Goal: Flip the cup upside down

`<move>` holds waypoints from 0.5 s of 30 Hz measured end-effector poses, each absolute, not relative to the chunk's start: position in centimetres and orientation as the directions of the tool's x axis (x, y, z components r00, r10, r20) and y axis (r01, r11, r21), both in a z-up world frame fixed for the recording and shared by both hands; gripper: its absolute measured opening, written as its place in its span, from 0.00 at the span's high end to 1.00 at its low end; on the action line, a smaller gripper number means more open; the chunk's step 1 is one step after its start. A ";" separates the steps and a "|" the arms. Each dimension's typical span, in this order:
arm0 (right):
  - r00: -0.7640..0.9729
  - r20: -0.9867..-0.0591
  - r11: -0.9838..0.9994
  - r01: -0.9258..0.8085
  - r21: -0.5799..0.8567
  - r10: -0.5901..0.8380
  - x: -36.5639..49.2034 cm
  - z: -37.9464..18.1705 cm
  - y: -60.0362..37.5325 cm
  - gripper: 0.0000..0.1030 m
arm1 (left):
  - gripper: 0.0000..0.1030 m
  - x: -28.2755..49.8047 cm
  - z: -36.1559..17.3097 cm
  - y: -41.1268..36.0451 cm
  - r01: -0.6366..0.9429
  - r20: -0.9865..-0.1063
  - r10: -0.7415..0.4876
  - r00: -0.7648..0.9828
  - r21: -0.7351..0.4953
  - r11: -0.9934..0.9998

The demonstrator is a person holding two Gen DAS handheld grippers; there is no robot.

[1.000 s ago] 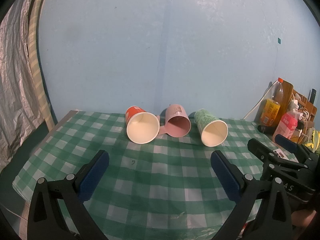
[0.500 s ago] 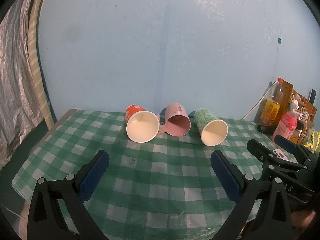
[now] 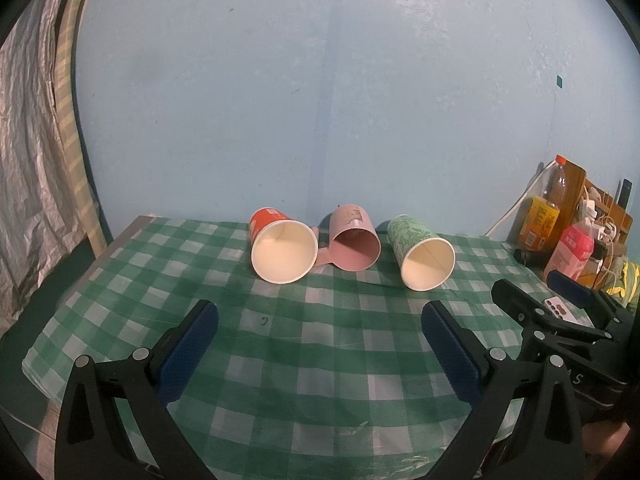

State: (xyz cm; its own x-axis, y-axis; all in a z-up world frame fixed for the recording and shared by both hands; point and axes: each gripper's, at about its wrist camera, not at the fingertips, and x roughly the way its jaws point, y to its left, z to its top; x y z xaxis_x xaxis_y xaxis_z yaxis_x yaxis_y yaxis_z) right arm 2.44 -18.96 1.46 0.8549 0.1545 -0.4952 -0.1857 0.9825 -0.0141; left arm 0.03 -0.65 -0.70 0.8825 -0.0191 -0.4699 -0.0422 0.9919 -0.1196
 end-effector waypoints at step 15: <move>0.849 -0.502 0.982 -0.189 -0.002 0.163 2.6 1.1 -19.0 0.11 | 0.01 -0.1 -1.3 -1.5 -0.053 -0.490 -0.015 0.872 -0.124 0.991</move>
